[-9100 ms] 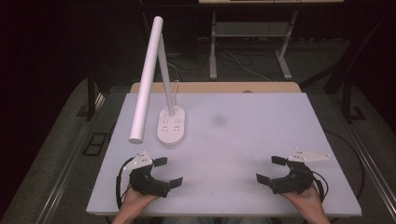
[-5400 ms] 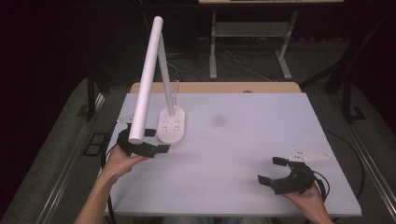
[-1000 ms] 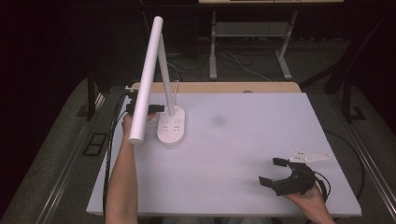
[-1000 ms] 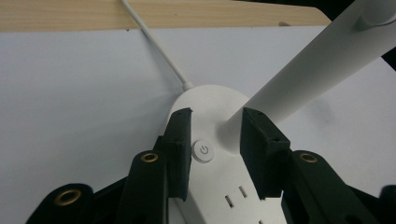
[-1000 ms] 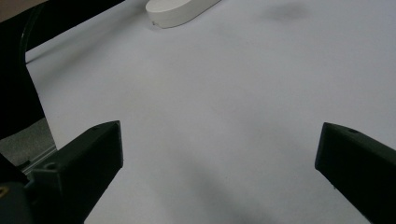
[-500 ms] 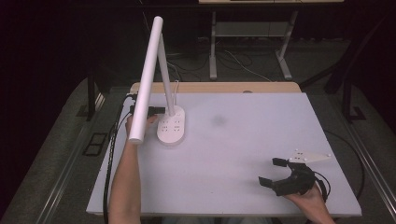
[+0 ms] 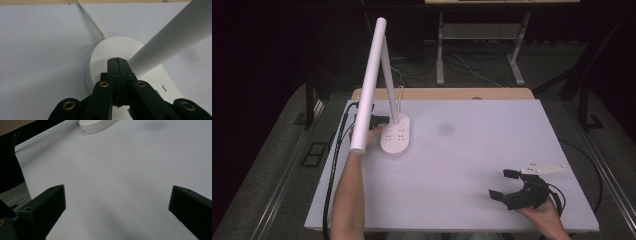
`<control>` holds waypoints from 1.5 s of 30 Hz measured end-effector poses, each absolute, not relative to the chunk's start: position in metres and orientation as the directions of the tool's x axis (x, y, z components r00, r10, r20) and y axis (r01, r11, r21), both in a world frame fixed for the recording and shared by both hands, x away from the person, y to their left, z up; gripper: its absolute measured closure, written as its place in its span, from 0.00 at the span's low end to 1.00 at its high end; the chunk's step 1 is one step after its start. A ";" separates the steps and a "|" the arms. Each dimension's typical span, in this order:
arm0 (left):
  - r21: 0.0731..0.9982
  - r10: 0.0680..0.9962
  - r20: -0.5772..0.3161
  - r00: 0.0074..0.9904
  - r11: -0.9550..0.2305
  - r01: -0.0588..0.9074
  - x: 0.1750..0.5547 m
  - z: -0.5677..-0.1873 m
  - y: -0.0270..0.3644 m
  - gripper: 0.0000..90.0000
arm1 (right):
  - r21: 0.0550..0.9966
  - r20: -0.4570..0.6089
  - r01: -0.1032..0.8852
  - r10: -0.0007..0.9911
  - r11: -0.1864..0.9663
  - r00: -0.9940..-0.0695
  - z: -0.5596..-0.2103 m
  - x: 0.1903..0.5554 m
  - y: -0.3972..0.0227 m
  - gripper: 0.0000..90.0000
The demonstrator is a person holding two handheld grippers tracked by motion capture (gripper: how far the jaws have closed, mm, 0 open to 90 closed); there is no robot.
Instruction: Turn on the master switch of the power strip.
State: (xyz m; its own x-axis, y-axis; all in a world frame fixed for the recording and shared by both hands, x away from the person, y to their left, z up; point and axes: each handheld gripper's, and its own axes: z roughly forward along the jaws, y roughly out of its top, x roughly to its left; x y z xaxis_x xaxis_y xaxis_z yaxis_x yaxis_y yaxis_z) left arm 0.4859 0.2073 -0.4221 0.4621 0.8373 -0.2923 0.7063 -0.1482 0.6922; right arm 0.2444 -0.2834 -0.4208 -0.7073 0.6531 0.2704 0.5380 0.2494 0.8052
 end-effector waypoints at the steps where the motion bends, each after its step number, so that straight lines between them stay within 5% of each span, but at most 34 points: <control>1: 0.696 0.841 -0.281 0.462 -0.153 0.702 0.485 -0.422 0.207 1.00 | 0.805 0.270 0.538 0.653 0.250 -0.707 -0.421 0.244 -0.283 0.00; 19: 0.716 0.864 -0.177 0.470 -0.215 0.664 0.478 -0.422 0.195 1.00 | 0.804 0.268 0.537 0.651 0.255 -0.710 -0.421 0.245 -0.282 0.00; 45: 0.743 0.866 -0.270 0.421 -0.090 0.663 0.479 -0.419 0.198 1.00 | 0.805 0.272 0.539 0.653 0.247 -0.706 -0.421 0.245 -0.286 0.00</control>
